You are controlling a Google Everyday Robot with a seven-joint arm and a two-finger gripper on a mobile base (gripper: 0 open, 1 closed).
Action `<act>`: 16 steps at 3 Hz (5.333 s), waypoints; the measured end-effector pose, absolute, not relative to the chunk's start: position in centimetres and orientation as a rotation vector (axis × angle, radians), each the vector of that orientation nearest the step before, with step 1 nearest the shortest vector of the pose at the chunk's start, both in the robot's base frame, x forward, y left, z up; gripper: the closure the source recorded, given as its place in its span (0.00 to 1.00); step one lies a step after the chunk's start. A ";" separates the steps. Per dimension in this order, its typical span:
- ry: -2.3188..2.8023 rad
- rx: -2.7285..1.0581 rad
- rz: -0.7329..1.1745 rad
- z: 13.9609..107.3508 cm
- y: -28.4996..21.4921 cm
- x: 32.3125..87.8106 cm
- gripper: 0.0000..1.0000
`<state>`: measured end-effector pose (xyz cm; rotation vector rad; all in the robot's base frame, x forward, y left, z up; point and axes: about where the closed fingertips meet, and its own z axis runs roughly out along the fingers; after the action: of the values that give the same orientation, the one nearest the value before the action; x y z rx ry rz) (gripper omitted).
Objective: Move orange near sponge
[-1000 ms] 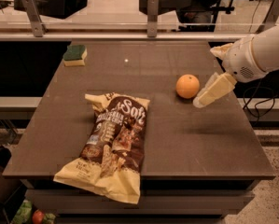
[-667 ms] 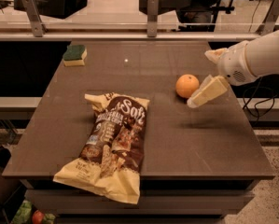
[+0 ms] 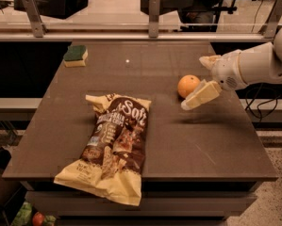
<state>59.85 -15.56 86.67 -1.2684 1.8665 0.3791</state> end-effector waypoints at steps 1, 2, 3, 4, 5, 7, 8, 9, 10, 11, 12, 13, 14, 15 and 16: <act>1.855 -1.255 0.410 85.8 -15.1 60.4 0.00; 1.844 -1.249 0.430 84.9 -14.8 60.8 0.17; 1.835 -1.243 0.448 84.1 -14.4 61.2 0.39; 1.833 -1.245 0.452 84.0 -14.2 61.2 0.64; 1.831 -1.249 0.456 83.9 -13.9 61.2 0.87; 1.825 -1.252 0.444 84.7 -13.6 61.8 1.00; 1.820 -1.283 0.398 87.0 -13.1 63.8 1.00; 1.799 -1.300 0.338 89.9 -12.4 66.0 1.00; 1.804 -1.317 0.245 92.6 -11.0 68.2 1.00; 1.825 -1.310 0.149 93.9 -9.2 70.6 1.00; 1.822 -1.300 0.109 93.7 -6.3 73.3 1.00; 1.784 -1.313 0.151 92.8 -2.6 75.4 1.00; 1.729 -1.352 0.230 91.8 1.9 77.1 1.00; 1.680 -1.399 0.312 90.6 5.5 78.0 1.00; 1.663 -1.449 0.366 88.6 8.1 78.6 1.00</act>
Offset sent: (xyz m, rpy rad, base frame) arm 0.0151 0.0062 -0.0267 0.0682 0.0028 0.0104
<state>78.56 8.14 88.63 -1.4488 1.6627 0.3661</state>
